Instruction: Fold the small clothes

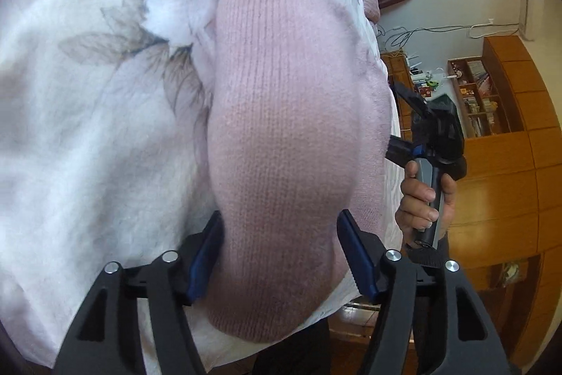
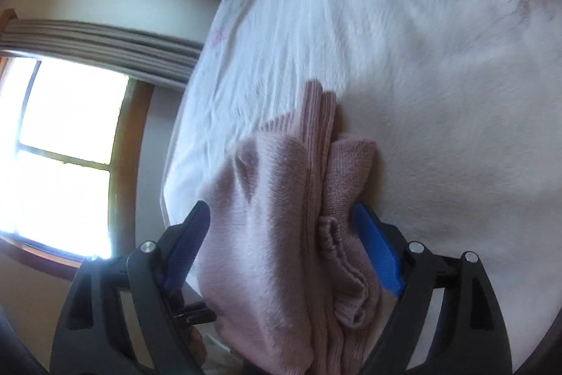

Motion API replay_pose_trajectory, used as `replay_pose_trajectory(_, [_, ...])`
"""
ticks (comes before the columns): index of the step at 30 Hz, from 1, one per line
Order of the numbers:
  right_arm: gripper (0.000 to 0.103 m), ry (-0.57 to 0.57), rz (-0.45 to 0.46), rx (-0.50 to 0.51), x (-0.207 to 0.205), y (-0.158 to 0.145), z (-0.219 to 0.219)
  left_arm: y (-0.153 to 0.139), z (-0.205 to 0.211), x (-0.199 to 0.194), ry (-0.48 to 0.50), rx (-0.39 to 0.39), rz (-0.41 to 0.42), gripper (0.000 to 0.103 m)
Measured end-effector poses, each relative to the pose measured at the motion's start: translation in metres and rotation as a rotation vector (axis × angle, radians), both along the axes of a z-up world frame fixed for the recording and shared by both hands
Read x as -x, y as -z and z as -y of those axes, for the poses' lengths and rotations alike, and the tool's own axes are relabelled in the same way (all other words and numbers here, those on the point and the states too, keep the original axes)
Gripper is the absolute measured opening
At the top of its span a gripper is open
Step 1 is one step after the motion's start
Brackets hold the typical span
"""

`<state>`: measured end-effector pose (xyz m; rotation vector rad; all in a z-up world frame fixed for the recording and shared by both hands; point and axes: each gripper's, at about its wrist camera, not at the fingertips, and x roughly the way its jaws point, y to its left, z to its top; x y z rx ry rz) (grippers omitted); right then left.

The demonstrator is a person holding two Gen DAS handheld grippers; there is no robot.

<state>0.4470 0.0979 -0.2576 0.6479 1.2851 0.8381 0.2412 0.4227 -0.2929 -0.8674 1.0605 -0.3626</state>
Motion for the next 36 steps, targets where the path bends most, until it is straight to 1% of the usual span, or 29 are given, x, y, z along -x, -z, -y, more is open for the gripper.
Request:
replay_pose_trajectory(2, [0.076, 0.030, 0.041, -0.027, 0.005, -0.020, 0.017, -0.033, -0.018, 0.013, -0.086, -0.147, 0.088, 0.074])
replay_pose_trajectory(3, [0.067, 0.020, 0.054, -0.030, 0.008, -0.026, 0.017, -0.048, -0.025, 0.018, -0.113, -0.162, 0.139, 0.075])
replay_pose_trajectory(4, [0.062, 0.000, 0.067, -0.019, 0.009, -0.029, 0.013, -0.061, -0.030, 0.019, -0.122, -0.117, 0.195, 0.076])
replay_pose_trajectory(5, [0.062, -0.014, 0.076, 0.008, 0.010, -0.029, 0.008, -0.067, -0.036, 0.017, -0.111, -0.053, 0.241, 0.078])
replay_pose_trajectory(6, [0.062, -0.020, 0.080, 0.040, 0.012, -0.027, 0.002, -0.071, -0.034, 0.012, -0.081, -0.003, 0.267, 0.079])
replay_pose_trajectory(7, [0.059, -0.025, 0.078, 0.069, 0.014, -0.021, -0.005, -0.075, -0.024, 0.002, -0.052, 0.017, 0.278, 0.079])
replay_pose_trajectory(8, [0.055, -0.038, 0.075, 0.081, 0.017, -0.015, -0.011, -0.076, -0.011, -0.010, -0.031, 0.012, 0.277, 0.079])
replay_pose_trajectory(9, [0.041, -0.053, 0.069, 0.096, 0.021, -0.007, -0.016, -0.072, -0.002, -0.019, -0.008, 0.008, 0.264, 0.079])
replay_pose_trajectory(10, [0.011, -0.053, 0.071, 0.115, 0.021, -0.003, -0.021, -0.064, 0.008, -0.024, 0.015, 0.022, 0.243, 0.079])
replay_pose_trajectory(12, [0.008, -0.036, 0.083, 0.132, 0.020, -0.002, -0.024, -0.044, 0.013, -0.028, 0.031, 0.035, 0.201, 0.079])
replay_pose_trajectory(13, [0.007, -0.016, 0.109, 0.128, 0.020, -0.005, -0.024, -0.039, 0.015, -0.029, 0.033, 0.044, 0.206, 0.079])
replay_pose_trajectory(14, [0.007, 0.014, 0.144, 0.128, 0.019, -0.013, -0.019, -0.034, 0.012, -0.024, 0.032, 0.068, 0.220, 0.079])
replay_pose_trajectory(15, [0.007, 0.051, 0.154, 0.125, 0.016, -0.016, -0.014, -0.034, 0.012, -0.025, 0.030, 0.096, 0.230, 0.079])
replay_pose_trajectory(16, [0.007, 0.091, 0.144, 0.115, 0.010, -0.015, -0.007, -0.034, 0.010, -0.025, 0.027, 0.114, 0.235, 0.079])
replay_pose_trajectory(17, [0.007, 0.108, 0.126, 0.112, 0.005, -0.009, -0.002, -0.035, 0.009, -0.025, 0.025, 0.119, 0.240, 0.079])
replay_pose_trajectory(19, [0.007, 0.068, 0.059, 0.098, -0.003, 0.013, -0.004, -0.042, 0.006, -0.029, 0.020, 0.102, 0.260, 0.079])
replay_pose_trajectory(21, [0.008, 0.026, 0.076, 0.122, 0.001, 0.021, -0.014, -0.051, -0.003, -0.032, 0.005, 0.103, 0.290, 0.079])
replay_pose_trajectory(23, [0.009, 0.032, 0.083, 0.118, 0.002, 0.022, -0.016, -0.059, -0.010, -0.045, 0.009, 0.115, 0.308, 0.079])
replay_pose_trajectory(25, [0.021, 0.051, 0.067, 0.097, -0.001, 0.023, -0.010, -0.064, -0.010, -0.064, 0.030, 0.090, 0.304, 0.079])
replay_pose_trajectory(26, [0.025, 0.061, 0.058, 0.086, 0.000, 0.022, -0.006, -0.061, -0.010, -0.074, 0.039, 0.076, 0.288, 0.079])
replay_pose_trajectory(28, [0.050, 0.063, 0.058, 0.070, 0.000, 0.018, -0.005, -0.043, -0.007, -0.095, 0.070, 0.076, 0.214, 0.078])
replay_pose_trajectory(29, [0.049, 0.053, 0.063, 0.077, 0.002, 0.017, -0.008, -0.032, -0.004, -0.104, 0.087, 0.075, 0.181, 0.078])
replay_pose_trajectory(30, [0.020, 0.037, 0.071, 0.092, 0.002, 0.018, -0.011, -0.024, -0.002, -0.111, 0.099, 0.072, 0.167, 0.077])
replay_pose_trajectory(31, [0.008, 0.023, 0.072, 0.128, 0.001, 0.021, -0.015, -0.019, 0.000, -0.116, 0.100, 0.055, 0.158, 0.076])
replay_pose_trajectory(32, [0.009, 0.038, 0.069, 0.167, -0.002, 0.025, -0.014, -0.016, 0.002, -0.120, 0.099, 0.036, 0.152, 0.073])
replay_pose_trajectory(33, [0.009, 0.055, 0.055, 0.194, -0.006, 0.032, -0.013, -0.013, 0.004, -0.124, 0.094, 0.036, 0.147, 0.071])
replay_pose_trajectory(34, [0.009, 0.067, 0.038, 0.201, -0.011, 0.039, -0.011, -0.012, 0.006, -0.127, 0.090, 0.035, 0.141, 0.070])
replay_pose_trajectory(35, [0.010, 0.074, 0.019, 0.187, -0.012, 0.044, -0.009, -0.013, 0.009, -0.129, 0.094, 0.015, 0.136, 0.070])
replay_pose_trajectory(36, [0.015, 0.074, 0.010, 0.158, -0.010, 0.042, -0.006, -0.017, 0.011, -0.129, 0.101, -0.006, 0.127, 0.070])
